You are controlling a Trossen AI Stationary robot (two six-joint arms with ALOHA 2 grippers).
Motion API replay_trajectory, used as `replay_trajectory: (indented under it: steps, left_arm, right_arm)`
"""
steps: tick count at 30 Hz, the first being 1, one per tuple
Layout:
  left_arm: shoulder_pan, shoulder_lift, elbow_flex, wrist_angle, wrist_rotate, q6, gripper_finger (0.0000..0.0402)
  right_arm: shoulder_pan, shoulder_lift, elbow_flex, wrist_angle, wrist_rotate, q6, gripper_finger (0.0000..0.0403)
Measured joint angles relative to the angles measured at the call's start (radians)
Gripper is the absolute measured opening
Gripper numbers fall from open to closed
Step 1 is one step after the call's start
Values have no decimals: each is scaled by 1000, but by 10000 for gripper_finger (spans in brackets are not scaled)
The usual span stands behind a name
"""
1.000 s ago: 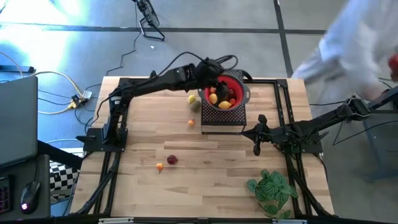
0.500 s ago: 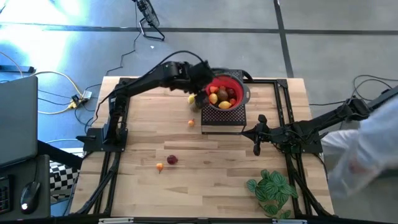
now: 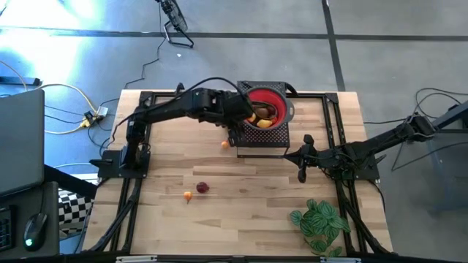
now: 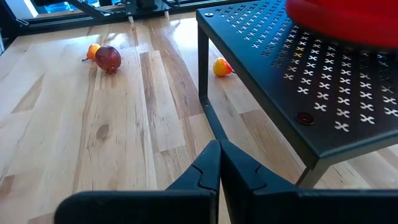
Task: Pick & Place Fruit
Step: Put the red pomegranate into the red strainer bowl on the shelf
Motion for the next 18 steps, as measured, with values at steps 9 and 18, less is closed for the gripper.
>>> replay_trajectory:
  steps: [9, 18]
  left_arm:
    - [-25, 0, 0, 78, 0, 45, 239]
    - [-23, 0, 0, 122, -1, 51, 239]
  right_arm:
    - [0, 0, 0, 0, 0, 3, 2]
    - [0, 0, 0, 0, 0, 27, 2]
